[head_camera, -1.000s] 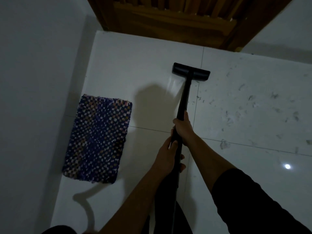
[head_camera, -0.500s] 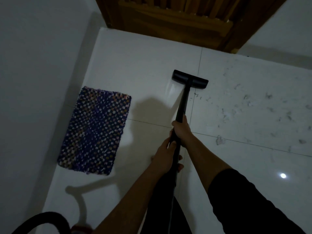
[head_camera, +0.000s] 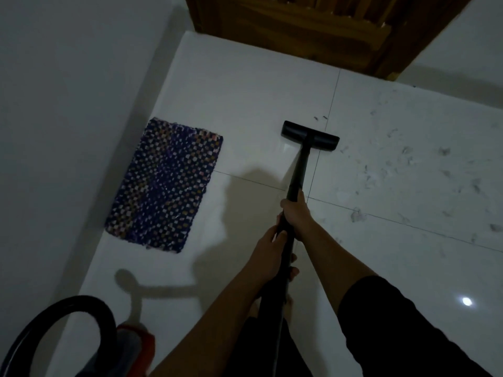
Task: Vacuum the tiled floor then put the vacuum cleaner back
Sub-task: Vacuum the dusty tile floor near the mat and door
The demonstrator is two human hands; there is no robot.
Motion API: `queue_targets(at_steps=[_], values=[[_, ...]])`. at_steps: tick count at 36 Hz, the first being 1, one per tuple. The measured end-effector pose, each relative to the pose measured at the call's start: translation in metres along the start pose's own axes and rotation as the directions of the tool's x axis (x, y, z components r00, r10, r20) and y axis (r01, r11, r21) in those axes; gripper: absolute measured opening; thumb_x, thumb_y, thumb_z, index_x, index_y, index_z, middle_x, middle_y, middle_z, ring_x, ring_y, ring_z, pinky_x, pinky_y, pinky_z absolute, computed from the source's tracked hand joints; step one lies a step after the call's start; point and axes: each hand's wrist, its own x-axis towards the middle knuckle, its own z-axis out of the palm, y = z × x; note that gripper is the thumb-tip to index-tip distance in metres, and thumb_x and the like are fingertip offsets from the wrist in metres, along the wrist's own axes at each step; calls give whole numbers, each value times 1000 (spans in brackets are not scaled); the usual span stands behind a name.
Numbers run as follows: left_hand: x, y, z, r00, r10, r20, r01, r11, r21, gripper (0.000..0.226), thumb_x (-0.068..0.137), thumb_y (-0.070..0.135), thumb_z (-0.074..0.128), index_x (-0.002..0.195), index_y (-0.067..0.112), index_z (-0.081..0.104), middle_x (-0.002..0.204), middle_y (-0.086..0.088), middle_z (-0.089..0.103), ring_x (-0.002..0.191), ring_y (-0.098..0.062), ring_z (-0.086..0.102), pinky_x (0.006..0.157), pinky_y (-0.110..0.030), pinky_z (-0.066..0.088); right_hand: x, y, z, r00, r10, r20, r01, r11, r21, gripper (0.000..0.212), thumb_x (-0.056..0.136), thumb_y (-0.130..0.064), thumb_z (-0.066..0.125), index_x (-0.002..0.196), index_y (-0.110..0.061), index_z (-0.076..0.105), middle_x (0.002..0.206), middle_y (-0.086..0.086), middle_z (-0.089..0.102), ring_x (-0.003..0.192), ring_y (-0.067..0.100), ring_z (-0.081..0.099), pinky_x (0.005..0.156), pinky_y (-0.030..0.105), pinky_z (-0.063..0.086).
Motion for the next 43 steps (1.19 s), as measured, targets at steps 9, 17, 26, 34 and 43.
queue_targets(at_steps=[9,17,26,34,43], values=[[-20,-33,12,1000,8,-29,-9,1000,-21,36,103,26,35,136,14,44,79,-12,54,59,-18,53,41,-21,47,-24,26,-12,999,-3,34,4,1000,-31,73,93,-8,43,152,-35,9,89,17,53,48,20,52,44,27,44],[-50,-72,-2,999,25,-35,-24,999,27,37,103,26,33,137,14,44,83,-11,55,58,-17,53,41,-21,47,-55,63,-1,999,18,34,-16,998,-55,73,94,-9,43,153,-35,8,96,18,56,49,19,52,44,26,44],[-95,-135,-30,998,31,-60,-19,982,189,43,99,38,35,137,21,45,119,-29,60,94,-45,63,83,-51,51,-103,128,22,999,19,27,-19,1000,6,74,93,-7,44,152,-36,9,82,16,52,46,21,50,46,29,43],[-135,-185,-44,1000,-14,8,13,999,34,34,103,26,33,133,15,45,79,-12,53,50,-16,53,41,-22,45,-139,184,32,999,40,25,-41,999,20,75,94,-7,44,153,-35,6,80,15,52,48,21,50,48,30,44],[-169,-237,-41,1000,1,-14,0,999,34,37,103,27,32,137,16,42,82,-13,54,54,-16,52,41,-21,45,-169,234,27,999,37,39,-37,999,0,74,94,-7,44,153,-35,8,97,19,52,48,21,50,44,28,43]])
